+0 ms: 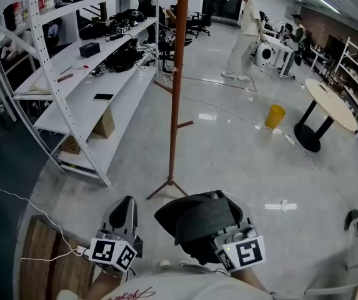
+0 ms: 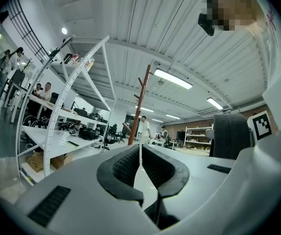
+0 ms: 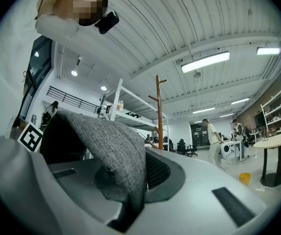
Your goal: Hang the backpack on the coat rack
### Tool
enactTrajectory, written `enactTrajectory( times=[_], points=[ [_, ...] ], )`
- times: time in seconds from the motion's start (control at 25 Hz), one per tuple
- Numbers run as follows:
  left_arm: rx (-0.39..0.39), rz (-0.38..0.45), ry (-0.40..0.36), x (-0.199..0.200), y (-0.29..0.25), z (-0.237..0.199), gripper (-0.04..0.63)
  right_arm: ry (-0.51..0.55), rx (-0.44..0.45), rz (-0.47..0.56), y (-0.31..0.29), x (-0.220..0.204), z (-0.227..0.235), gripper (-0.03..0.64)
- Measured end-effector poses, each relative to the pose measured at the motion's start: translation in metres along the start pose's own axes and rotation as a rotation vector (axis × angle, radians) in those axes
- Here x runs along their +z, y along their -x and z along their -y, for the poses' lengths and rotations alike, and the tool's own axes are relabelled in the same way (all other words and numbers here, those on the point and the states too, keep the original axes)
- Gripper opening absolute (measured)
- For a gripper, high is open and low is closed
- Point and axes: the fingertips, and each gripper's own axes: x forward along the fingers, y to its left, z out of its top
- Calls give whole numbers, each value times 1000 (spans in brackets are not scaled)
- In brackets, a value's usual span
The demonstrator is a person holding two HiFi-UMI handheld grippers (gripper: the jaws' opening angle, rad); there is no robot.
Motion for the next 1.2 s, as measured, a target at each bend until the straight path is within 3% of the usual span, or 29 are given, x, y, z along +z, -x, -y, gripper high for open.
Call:
enactTrajectory(
  times=[0.16,0.64,0.92,1.2],
  points=[
    [-14,-2,-20,2,-8,-15,25,37,-15,19,-16,1,-1,20],
    [-21,-14,1,0,-42,-46,25,21,-46,51,-71,14,14,20],
    [6,-19,12,-1,-81,-63,25,-7,-14,48,-114,18,30,20],
    [48,26,0,16,-147,-76,25,-37,53,52,-166,26,62,20]
  ],
)
